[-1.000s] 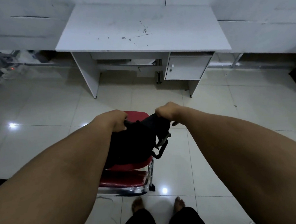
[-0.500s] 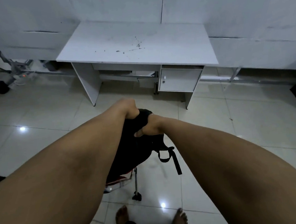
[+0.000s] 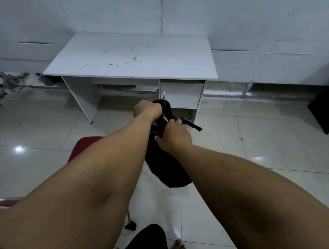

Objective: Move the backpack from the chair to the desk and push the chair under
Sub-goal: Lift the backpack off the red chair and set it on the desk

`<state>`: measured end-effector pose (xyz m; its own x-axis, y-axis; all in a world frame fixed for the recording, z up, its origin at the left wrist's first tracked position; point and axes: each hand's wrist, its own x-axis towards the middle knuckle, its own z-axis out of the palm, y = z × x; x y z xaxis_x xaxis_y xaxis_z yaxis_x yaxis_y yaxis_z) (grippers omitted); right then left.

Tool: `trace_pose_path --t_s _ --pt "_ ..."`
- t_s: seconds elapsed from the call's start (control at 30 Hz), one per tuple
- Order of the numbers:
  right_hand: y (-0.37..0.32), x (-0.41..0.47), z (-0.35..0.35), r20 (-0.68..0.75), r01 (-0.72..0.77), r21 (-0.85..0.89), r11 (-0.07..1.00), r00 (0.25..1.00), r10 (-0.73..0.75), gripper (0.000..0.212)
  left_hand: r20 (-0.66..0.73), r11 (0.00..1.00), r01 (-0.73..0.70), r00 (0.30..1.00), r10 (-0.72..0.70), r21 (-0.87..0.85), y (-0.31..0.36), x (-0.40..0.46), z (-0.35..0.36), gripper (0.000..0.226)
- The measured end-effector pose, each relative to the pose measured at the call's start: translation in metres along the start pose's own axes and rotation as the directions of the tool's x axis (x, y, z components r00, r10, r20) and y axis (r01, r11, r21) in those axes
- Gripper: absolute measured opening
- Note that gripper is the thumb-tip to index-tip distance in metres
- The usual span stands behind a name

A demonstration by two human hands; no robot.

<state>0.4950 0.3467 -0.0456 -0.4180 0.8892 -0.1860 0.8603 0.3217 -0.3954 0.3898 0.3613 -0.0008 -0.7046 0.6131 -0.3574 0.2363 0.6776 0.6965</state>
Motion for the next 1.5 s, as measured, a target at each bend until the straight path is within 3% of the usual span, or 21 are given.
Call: trace_pose_path --t_s 0.1,0.23,0.4,0.5,0.63,0.77,0.83,1.0,1.13,1.3,1.5 --pt "0.029 0.021 -0.024 -0.058 0.006 0.029 1.000 0.998 -0.004 0.030 0.026 0.996 0.000 1.000 0.003 -0.087 0.028 -0.002 0.026 0.016" --pt "0.053 0.058 -0.058 -0.099 0.004 0.036 0.999 0.995 0.000 0.017 0.075 0.986 -0.056 0.995 0.069 -0.157 0.057 0.017 0.045 0.019" --pt "0.079 0.116 -0.090 -0.085 0.005 -0.008 1.000 0.996 -0.006 0.020 0.222 0.913 -0.396 0.903 0.368 0.096 0.070 0.063 0.048 0.024" --pt "0.094 0.144 -0.098 -0.059 0.040 0.001 0.999 0.997 -0.040 0.022 0.201 0.846 -0.448 0.893 0.403 0.289 0.060 0.100 0.050 0.017" --pt "0.111 0.185 -0.124 -0.036 0.081 0.020 0.996 0.996 -0.081 0.017 0.296 0.816 -0.352 0.926 0.234 0.458 0.071 0.156 0.064 0.085" --pt "0.131 0.226 -0.162 -0.072 0.132 0.040 0.990 0.989 -0.129 0.011 0.405 0.770 -0.562 0.807 0.431 0.301 0.122 0.179 0.082 0.072" --pt "0.140 0.247 -0.182 -0.089 0.153 0.040 0.987 0.985 -0.149 0.005 0.366 0.756 -0.601 0.786 0.499 0.261 0.152 0.187 0.090 0.057" --pt "0.160 0.307 -0.233 -0.133 0.174 0.054 0.983 0.977 -0.165 0.014 0.217 0.770 -0.622 0.779 0.589 0.142 0.203 0.211 0.112 0.012" --pt "0.168 0.361 -0.269 -0.175 0.215 0.079 0.973 0.964 -0.199 0.003 -0.024 0.764 -0.642 0.765 0.644 0.064 0.241 0.231 0.126 0.015" --pt "0.157 0.432 -0.317 -0.279 0.273 0.112 0.956 0.932 -0.233 0.022 -0.292 0.754 -0.653 0.711 0.640 0.064 0.306 0.262 0.131 0.018" --pt "0.125 0.507 -0.353 -0.318 0.340 0.124 0.932 0.904 -0.288 0.020 -0.376 0.732 -0.672 0.652 0.658 0.115 0.366 0.325 0.108 0.020"
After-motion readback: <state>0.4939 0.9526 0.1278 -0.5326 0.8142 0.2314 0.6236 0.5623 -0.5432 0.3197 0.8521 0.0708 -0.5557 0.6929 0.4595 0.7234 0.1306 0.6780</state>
